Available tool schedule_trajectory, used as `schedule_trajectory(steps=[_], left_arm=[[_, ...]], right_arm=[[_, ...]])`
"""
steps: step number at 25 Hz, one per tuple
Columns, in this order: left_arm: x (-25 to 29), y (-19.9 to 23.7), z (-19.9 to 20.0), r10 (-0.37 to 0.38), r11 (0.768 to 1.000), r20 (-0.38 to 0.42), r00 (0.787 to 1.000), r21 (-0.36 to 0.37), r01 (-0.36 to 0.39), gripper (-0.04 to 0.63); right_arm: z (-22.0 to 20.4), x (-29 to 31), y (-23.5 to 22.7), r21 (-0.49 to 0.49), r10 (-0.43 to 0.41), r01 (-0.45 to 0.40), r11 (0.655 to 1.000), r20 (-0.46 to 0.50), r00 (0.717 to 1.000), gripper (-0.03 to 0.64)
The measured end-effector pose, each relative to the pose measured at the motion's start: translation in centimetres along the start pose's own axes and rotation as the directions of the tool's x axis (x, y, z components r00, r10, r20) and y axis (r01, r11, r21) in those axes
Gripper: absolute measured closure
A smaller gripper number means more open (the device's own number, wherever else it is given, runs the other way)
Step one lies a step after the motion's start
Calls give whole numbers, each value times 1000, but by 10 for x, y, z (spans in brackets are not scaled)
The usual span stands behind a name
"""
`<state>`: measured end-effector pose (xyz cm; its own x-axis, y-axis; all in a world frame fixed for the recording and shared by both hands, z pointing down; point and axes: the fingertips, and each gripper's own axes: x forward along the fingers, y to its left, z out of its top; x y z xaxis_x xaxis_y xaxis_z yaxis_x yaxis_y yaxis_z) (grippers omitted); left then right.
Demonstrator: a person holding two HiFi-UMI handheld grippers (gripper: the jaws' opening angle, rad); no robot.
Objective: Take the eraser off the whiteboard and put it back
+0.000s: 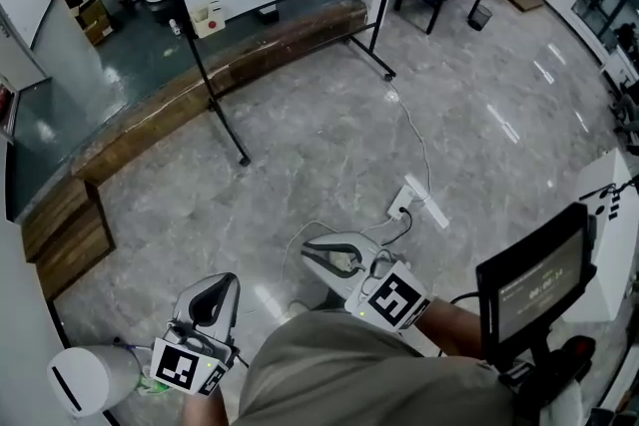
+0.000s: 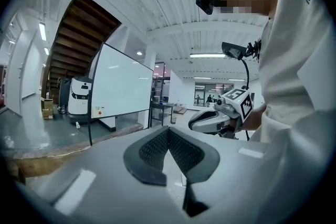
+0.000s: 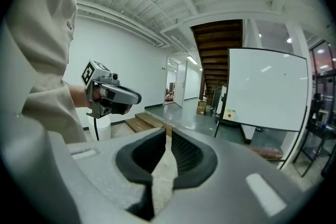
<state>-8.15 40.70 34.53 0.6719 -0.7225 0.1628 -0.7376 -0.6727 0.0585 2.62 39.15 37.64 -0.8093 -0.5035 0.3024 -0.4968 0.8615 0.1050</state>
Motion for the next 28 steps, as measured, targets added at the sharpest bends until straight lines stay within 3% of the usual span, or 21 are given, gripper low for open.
schedule_trajectory(steps=[6,12,28], left_arm=[[-19,-19,-6,-15,1000,4,1000,-13,15,591],[-29,-31,-6,-30,999,11,999,-10,30,591],[-51,-23,-9,-7,1000,13,1000,-17,7,591]], right_arm=[[4,-11,23,-51,2,-2,999,-2,1000,586],[5,-19,40,-42,-7,6,999,-16,1000,586],[7,-3,54,-75,16,-18,997,-32,999,586]])
